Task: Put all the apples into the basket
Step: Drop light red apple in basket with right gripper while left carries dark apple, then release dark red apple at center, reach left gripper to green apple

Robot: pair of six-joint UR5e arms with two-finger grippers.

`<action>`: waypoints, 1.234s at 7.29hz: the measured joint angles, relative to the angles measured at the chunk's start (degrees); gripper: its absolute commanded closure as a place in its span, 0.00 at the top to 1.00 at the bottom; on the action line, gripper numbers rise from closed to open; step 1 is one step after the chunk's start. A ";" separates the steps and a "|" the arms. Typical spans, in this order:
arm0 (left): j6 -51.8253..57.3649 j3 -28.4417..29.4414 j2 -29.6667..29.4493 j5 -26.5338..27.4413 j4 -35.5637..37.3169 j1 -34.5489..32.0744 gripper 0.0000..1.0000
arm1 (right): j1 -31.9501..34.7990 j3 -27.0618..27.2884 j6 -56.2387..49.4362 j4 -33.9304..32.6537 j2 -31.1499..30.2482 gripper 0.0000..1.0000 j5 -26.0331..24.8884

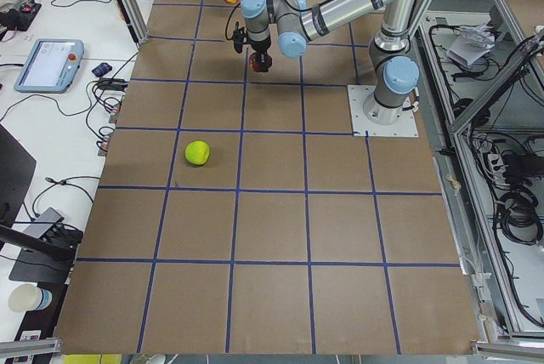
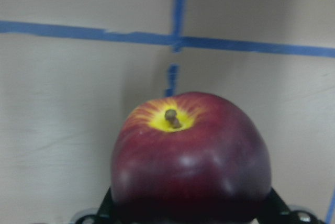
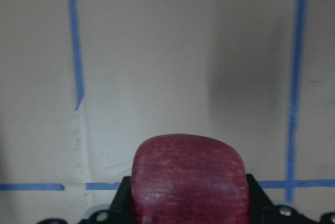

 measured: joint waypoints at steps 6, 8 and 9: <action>-22.27 7.36 -14.08 0.65 18.94 -17.55 1.00 | -22.35 -4.55 -25.57 0.92 3.85 0.00 -6.89; -22.64 7.90 -16.45 0.84 23.98 -18.42 1.00 | -26.53 -4.37 -26.93 -0.86 7.37 0.00 -6.93; -22.35 7.97 -16.05 0.84 25.43 -18.36 1.00 | -27.59 -4.17 -26.91 -1.40 8.51 0.06 -6.73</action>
